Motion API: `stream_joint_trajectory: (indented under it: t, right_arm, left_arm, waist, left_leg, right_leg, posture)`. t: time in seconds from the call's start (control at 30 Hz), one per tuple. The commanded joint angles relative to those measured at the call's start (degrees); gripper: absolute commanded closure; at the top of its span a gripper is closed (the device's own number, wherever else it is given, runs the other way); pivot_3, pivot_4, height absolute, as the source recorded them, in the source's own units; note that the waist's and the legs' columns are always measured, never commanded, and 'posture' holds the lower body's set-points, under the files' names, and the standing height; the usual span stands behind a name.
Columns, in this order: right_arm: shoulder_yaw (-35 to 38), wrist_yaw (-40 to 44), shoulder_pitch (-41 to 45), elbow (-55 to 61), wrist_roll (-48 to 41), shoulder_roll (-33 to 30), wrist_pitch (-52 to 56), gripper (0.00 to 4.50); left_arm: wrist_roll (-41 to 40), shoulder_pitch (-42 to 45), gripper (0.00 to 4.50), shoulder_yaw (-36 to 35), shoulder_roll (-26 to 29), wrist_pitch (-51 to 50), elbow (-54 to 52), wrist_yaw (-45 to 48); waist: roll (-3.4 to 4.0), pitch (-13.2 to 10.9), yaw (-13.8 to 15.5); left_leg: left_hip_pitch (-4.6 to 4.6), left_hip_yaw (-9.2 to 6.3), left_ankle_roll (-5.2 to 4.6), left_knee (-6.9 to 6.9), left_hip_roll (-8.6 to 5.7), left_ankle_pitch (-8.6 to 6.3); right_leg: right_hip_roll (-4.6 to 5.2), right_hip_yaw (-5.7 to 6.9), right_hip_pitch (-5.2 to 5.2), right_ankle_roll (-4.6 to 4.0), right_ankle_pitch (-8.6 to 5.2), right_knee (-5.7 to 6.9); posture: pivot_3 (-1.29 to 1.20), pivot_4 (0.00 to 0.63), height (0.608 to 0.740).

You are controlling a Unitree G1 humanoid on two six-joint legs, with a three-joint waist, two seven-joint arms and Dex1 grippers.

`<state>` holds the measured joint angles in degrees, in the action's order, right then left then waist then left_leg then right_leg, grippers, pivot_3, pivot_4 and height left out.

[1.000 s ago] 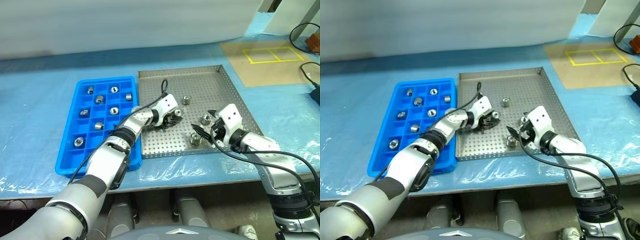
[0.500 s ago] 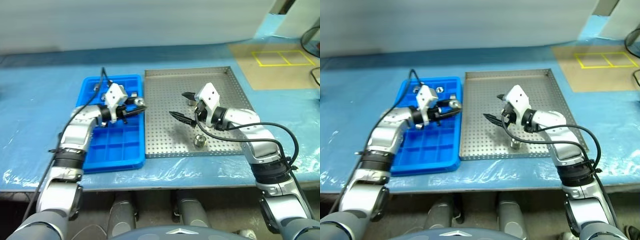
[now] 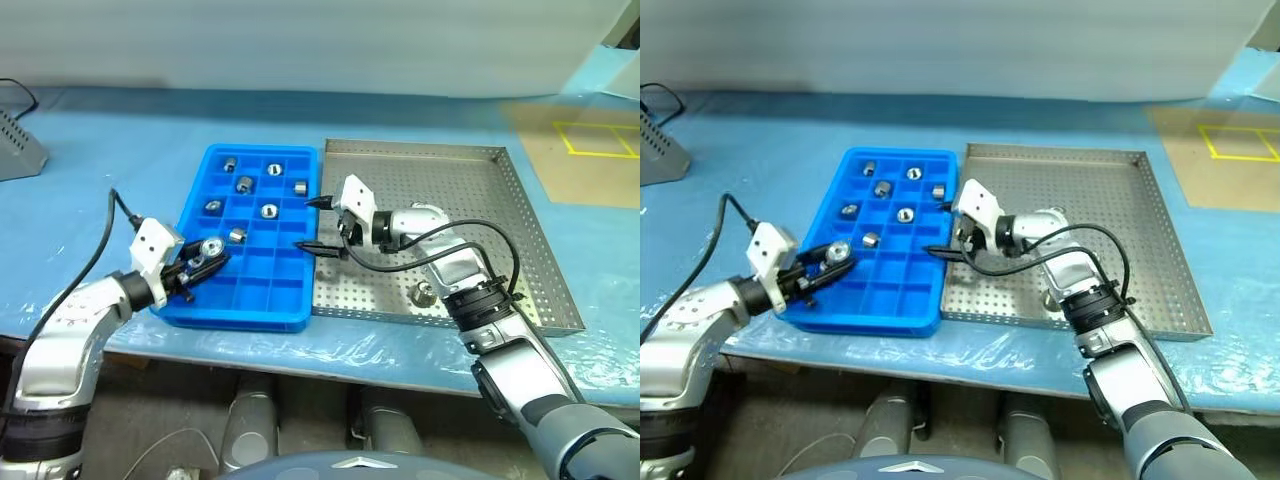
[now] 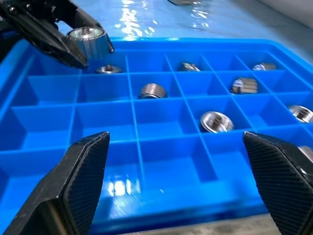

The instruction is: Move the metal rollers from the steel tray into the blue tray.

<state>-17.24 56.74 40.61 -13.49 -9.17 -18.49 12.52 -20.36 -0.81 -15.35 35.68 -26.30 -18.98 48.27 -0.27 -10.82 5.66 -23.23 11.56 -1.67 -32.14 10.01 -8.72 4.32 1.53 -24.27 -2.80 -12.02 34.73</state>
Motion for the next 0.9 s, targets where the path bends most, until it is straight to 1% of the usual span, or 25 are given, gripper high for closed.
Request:
stream_joint_trajectory:
  t: [0.03,0.17,0.27,0.33,0.4,0.5,0.63,0.7,0.83,0.9]
  right_arm:
    - [0.69,1.03,1.55,0.42,-0.57,0.97,-1.58,0.0]
    - [0.29,1.58,1.12,-0.28,-0.07,1.82,-2.0,0.0]
    - [0.34,4.9,0.13,3.08,-3.0,1.5,1.31,0.0]
    - [0.33,6.65,-0.27,4.7,-4.16,1.23,3.07,0.0]
    - [0.04,6.44,-0.45,4.51,-3.02,1.09,2.76,0.0]
    - [0.28,5.5,-0.66,4.36,-2.17,1.09,2.69,0.0]
    - [0.09,4.99,-1.19,4.14,-1.28,0.91,1.99,0.0]
    - [0.21,4.66,-1.1,4.2,-1.06,1.1,2.04,0.0]
    - [0.41,4.07,-1.06,4.32,-1.02,1.18,2.19,0.0]
    - [0.42,3.89,-1.25,4.4,-0.94,1.03,2.17,0.0]
  left_arm:
    - [-2.47,-3.08,2.74,-4.33,2.08,-0.07,-4.75,0.03]
    - [-2.52,-4.71,2.74,-3.1,2.97,0.48,-5.35,0.25]
    - [-3.01,-5.13,2.74,-1.12,2.77,0.25,-5.69,0.76]
    - [-2.41,-5.78,2.74,0.13,2.68,1.08,-5.22,0.93]
    - [-1.29,-6.58,2.74,1.27,3.23,2.42,-3.99,1.54]
    - [-1.91,-8.14,2.74,2.18,4.07,3.42,-2.95,3.9]
    - [1.61,-9.0,2.74,4.27,4.88,8.0,2.23,4.35]
    - [1.95,-7.98,2.01,5.15,4.17,9.18,4.97,3.87]
    - [3.74,-6.26,0.77,7.37,3.37,13.87,8.57,3.44]
    - [2.99,-4.8,0.77,7.53,2.89,14.69,9.45,3.55]
  waist:
    - [-0.01,0.0,0.35]
    - [-0.01,0.0,0.84]
    - [-0.01,0.0,1.33]
    - [-0.01,0.0,1.45]
    - [-0.02,0.01,1.36]
    - [-0.02,0.01,1.38]
    - [-0.02,0.02,1.31]
    - [0.0,0.05,1.3]
    - [0.06,0.16,1.31]
    - [0.07,0.18,1.34]
  left_leg:
    - [0.02,-0.01,0.0,0.02,-0.01,0.0]
    - [0.1,-0.01,0.02,0.06,-0.02,0.0]
    - [0.11,-0.02,0.06,0.07,-0.02,0.03]
    - [0.11,-0.02,0.06,0.08,-0.02,0.03]
    - [0.1,-0.01,0.06,0.12,-0.01,0.03]
    - [0.11,0.0,0.13,0.22,-0.01,0.07]
    - [0.18,0.01,0.16,0.29,-0.02,0.09]
    - [0.25,0.02,0.18,0.36,-0.04,0.1]
    - [0.52,0.03,0.24,0.56,-0.09,0.14]
    - [0.61,0.05,0.25,0.61,-0.11,0.15]
  right_leg:
    - [0.0,0.0,0.02,0.01,-0.01,0.0]
    - [0.0,-0.03,0.04,0.1,-0.06,0.01]
    - [0.0,-0.04,0.02,0.22,-0.13,0.02]
    - [-0.01,-0.05,0.03,0.05,-0.02,0.02]
    - [-0.02,-0.06,0.0,0.04,-0.02,0.01]
    - [-0.04,-0.06,-0.04,0.03,-0.02,0.0]
    - [-0.04,-0.08,-0.04,0.03,-0.04,0.0]
    - [-0.04,-0.11,-0.02,0.04,-0.04,-0.01]
    - [-0.04,-0.16,0.09,0.0,-0.06,0.0]
    - [-0.04,-0.18,0.15,0.0,-0.07,0.0]
  posture:
    - [0.21,0.15,0.74]
    - [0.22,0.15,0.74]
    - [0.21,0.15,0.74]
    - [0.2,0.15,0.74]
    - [0.2,0.15,0.74]
    - [0.19,0.15,0.74]
    - [0.19,0.15,0.74]
    - [0.19,0.15,0.74]
    - [0.18,0.15,0.74]
    - [0.18,0.15,0.74]
